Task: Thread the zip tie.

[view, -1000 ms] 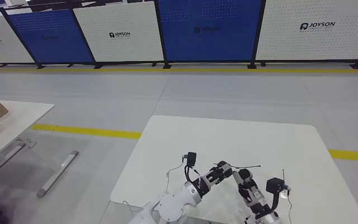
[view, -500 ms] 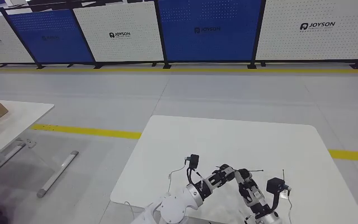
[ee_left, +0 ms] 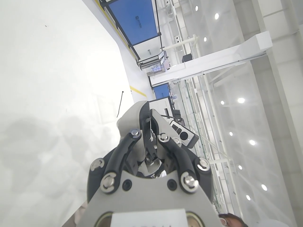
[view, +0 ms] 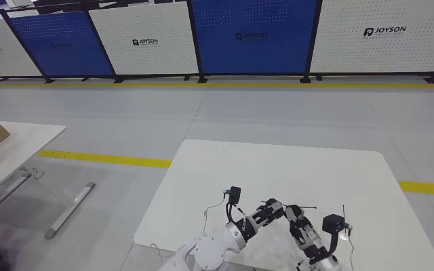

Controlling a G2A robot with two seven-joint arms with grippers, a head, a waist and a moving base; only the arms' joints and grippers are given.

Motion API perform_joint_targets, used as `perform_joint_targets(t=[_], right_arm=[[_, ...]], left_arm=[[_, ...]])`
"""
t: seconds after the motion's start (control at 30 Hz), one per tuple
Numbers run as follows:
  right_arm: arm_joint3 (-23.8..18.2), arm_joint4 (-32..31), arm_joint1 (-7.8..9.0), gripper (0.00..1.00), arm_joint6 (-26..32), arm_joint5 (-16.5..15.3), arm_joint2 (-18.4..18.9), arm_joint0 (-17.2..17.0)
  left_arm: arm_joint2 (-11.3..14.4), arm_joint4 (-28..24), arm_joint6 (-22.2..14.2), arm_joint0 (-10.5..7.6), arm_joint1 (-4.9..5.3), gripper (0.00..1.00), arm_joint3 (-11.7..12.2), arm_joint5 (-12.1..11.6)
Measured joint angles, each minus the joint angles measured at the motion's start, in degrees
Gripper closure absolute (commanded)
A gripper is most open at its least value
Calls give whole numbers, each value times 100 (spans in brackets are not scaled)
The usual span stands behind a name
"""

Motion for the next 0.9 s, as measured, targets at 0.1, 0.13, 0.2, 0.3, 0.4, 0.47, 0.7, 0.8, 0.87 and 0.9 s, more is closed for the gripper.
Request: perform_joint_targets(t=[0.1,0.13,0.2,0.3,0.4,0.47,0.7,0.8,0.87,0.9], right_arm=[[-2,-19,-3,81,12,-3,4,0],[-3,-24,-4,82,17,-2,5,0],[-6,-33,-6,84,29,3,5,1],[-8,-39,-11,86,29,5,4,1],[0,-34,-16,87,17,1,4,2],[7,-29,-20,86,14,5,5,6],[10,-15,-30,92,1,14,16,6],[6,-5,-34,93,-4,10,23,1],[5,1,-36,88,-4,10,27,-3],[4,3,-38,83,-2,14,29,-5]], left_arm=[[38,11,11,-26,-7,100,-23,29],[56,13,27,-38,-12,100,-33,51],[90,14,63,-65,-22,100,-41,92],[119,29,88,-95,-29,100,-30,119],[139,35,92,-122,-35,100,-10,149],[152,26,96,-137,-39,100,8,154],[172,43,85,-172,-43,100,53,109],[167,44,72,-186,-42,100,69,96],[158,38,63,-195,-41,100,79,93],[155,35,61,-196,-41,100,81,91]])
